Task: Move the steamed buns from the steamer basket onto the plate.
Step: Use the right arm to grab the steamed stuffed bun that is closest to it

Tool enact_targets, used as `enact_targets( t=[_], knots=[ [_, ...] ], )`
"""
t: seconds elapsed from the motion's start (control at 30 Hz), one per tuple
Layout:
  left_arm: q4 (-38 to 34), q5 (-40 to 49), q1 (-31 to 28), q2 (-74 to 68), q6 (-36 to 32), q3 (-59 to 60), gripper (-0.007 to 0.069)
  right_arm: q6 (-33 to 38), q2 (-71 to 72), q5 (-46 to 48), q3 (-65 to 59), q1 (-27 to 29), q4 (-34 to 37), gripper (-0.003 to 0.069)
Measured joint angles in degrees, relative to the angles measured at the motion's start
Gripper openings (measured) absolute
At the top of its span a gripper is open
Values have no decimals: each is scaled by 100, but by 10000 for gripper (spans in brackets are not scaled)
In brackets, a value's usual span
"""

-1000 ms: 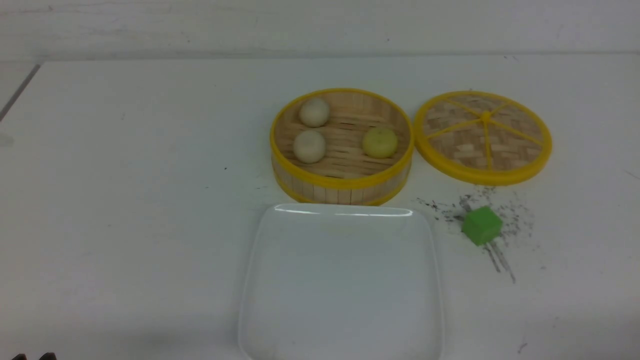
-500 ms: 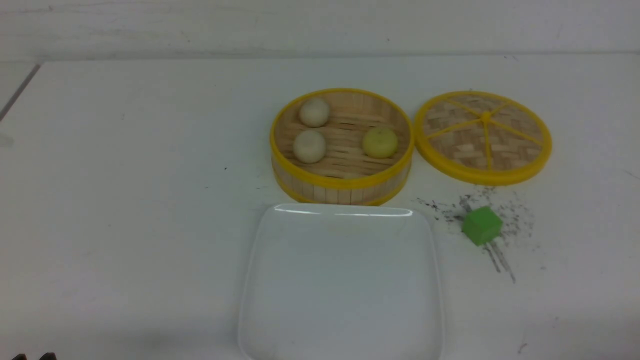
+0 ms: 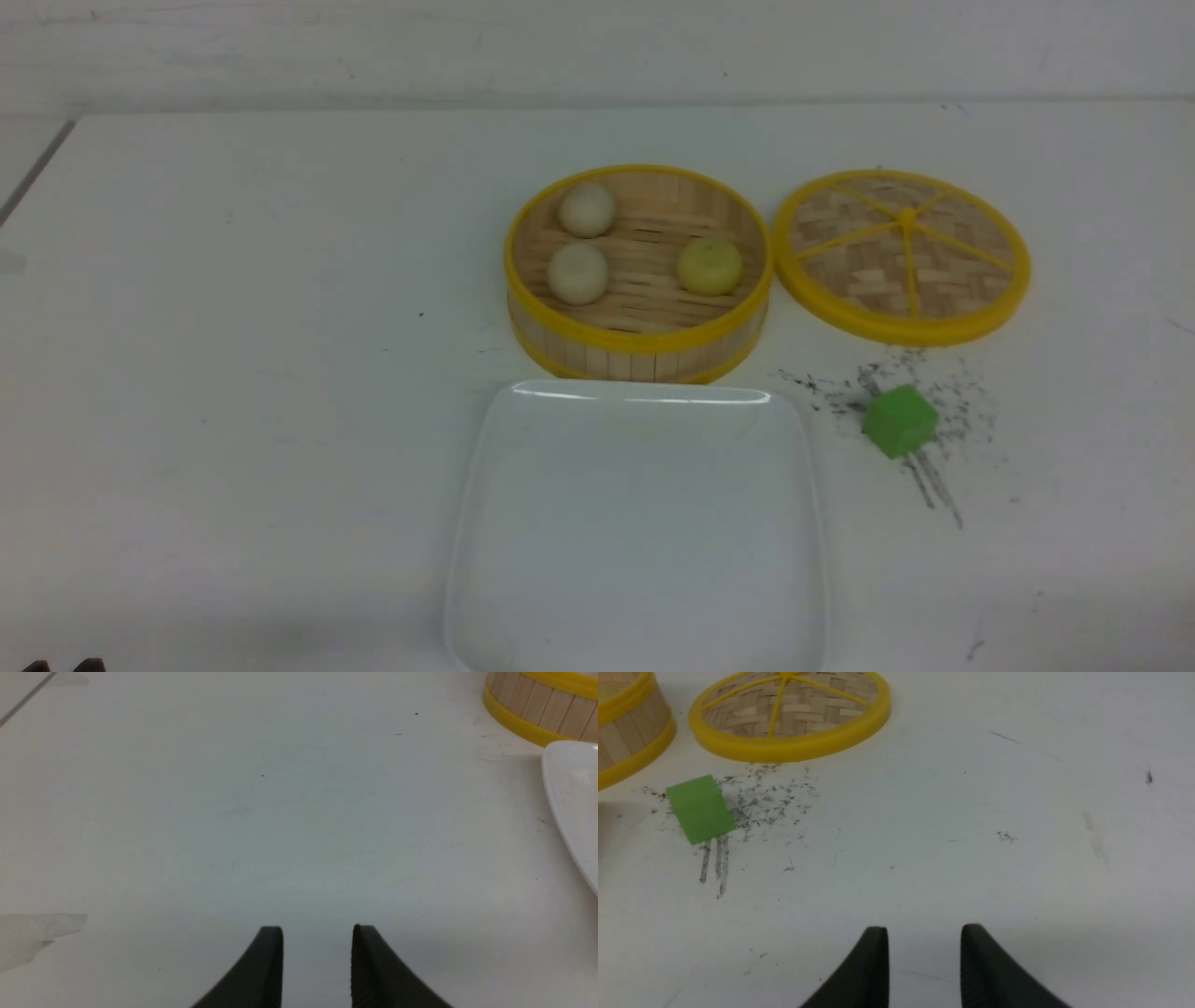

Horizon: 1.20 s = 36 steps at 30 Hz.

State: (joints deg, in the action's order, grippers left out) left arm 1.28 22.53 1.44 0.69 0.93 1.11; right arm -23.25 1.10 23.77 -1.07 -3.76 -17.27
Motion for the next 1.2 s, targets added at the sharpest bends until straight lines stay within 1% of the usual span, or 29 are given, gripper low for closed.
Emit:
enact_targets(
  t=[0.87,1.07,1.2],
  knots=[
    [0,0,0,0,0,0,242,0,0,0,0,0,-6,242],
    [0,0,0,0,0,0,242,0,0,6,0,0,-112,242],
    [0,0,0,0,0,0,242,-134,0,-91,-11,0,-61,242]
  ],
)
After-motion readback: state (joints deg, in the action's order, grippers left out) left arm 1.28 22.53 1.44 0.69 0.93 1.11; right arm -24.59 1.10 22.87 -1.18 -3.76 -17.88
